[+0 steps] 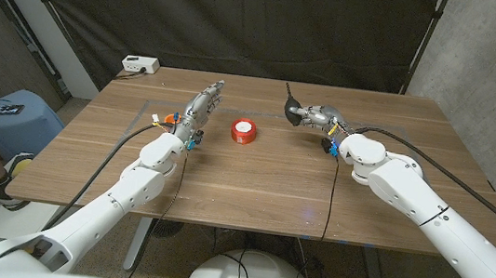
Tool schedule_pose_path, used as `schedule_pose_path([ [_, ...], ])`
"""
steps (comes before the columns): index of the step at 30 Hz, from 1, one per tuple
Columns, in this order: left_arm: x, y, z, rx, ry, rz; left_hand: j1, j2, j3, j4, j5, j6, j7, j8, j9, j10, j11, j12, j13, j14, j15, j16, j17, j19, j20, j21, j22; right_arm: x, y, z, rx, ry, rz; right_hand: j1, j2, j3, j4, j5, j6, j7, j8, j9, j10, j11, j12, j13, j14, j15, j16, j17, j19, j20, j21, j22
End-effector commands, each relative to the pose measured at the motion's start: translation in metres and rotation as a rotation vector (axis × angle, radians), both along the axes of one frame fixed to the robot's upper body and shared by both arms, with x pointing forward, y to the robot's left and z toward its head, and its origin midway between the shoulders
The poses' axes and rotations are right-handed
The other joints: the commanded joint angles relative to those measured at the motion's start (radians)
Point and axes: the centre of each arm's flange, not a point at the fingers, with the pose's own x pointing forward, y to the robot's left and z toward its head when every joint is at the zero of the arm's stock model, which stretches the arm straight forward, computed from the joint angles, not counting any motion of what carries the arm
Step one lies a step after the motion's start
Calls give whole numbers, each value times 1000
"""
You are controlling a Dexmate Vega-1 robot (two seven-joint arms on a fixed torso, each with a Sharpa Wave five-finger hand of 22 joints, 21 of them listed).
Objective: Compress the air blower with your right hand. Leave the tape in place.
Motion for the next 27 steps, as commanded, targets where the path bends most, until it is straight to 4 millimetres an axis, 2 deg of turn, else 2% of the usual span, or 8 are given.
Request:
schedule_pose_path([
  [1, 3, -2, 0, -3, 9, 0, -6, 5, 2, -2, 4, 7, 0, -1, 4, 8, 1, 0, 2, 2, 3, 3, 2, 2, 8, -3, 5, 5, -5, 5, -3, 9, 12, -13, 5, -5, 0, 2, -4, 2, -4, 2, -9, -1, -3, 0, -8, -44, -6, 4, -12, 4, -2, 4],
  [27, 17, -3, 3, -9, 22, -16, -7, 5, 2, -2, 4, 6, -1, -1, 4, 9, 0, 0, 2, 2, 3, 3, 2, 2, 8, -3, 5, 16, -9, 13, 13, 34, 8, -15, 12, -13, -3, 3, -8, 1, -6, 3, -12, 4, -5, 0, -9, -42, -4, 4, -17, 7, -1, 5],
])
